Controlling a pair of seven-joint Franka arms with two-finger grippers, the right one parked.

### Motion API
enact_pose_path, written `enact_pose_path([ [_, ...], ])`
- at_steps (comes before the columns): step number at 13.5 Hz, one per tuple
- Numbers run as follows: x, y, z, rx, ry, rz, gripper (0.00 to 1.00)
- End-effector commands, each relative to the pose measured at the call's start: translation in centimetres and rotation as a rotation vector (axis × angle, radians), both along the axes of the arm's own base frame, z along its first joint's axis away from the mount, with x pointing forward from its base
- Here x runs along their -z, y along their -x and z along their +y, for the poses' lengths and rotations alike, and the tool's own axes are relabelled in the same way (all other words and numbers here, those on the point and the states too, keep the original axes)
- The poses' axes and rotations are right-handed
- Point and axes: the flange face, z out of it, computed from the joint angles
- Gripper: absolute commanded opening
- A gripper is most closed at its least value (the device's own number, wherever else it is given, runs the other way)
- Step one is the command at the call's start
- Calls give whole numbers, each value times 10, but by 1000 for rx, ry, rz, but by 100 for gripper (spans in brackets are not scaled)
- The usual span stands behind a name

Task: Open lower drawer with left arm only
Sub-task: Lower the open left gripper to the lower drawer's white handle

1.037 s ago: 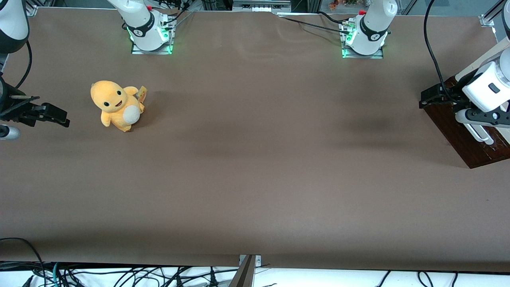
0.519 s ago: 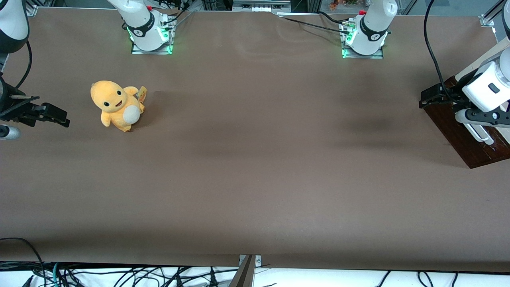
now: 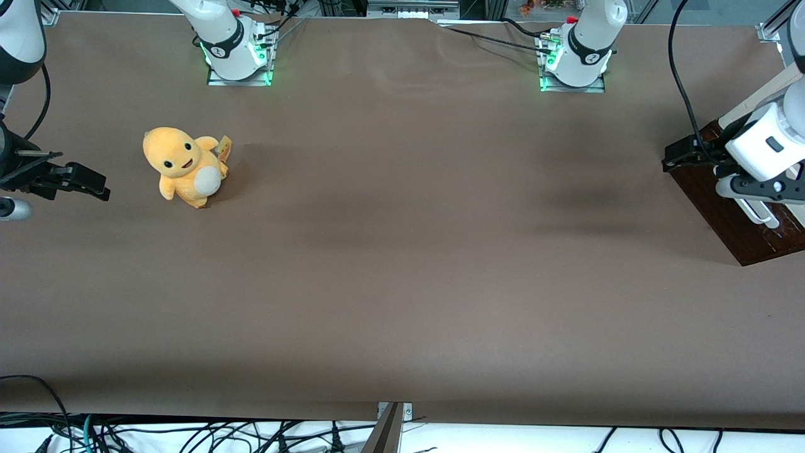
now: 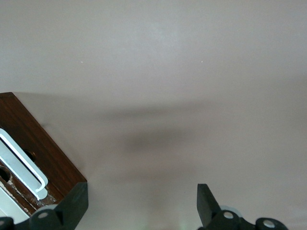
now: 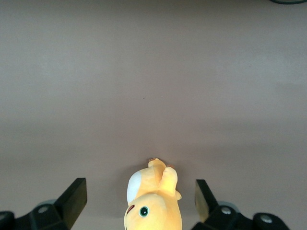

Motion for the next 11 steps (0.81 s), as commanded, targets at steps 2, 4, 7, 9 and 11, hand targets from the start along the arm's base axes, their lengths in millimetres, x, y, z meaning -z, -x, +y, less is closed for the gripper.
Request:
enact_pose_path([
  [2,39,-15,1,2,-129,70,100],
  [4,65,-22,1,-72,-167,111,100],
  [7,114,-29,-16,-190,-427,174,100],
  [9,150,-34,-20,-191,-538,211,100],
  [11,178,-38,-13,-208,-621,238,100],
])
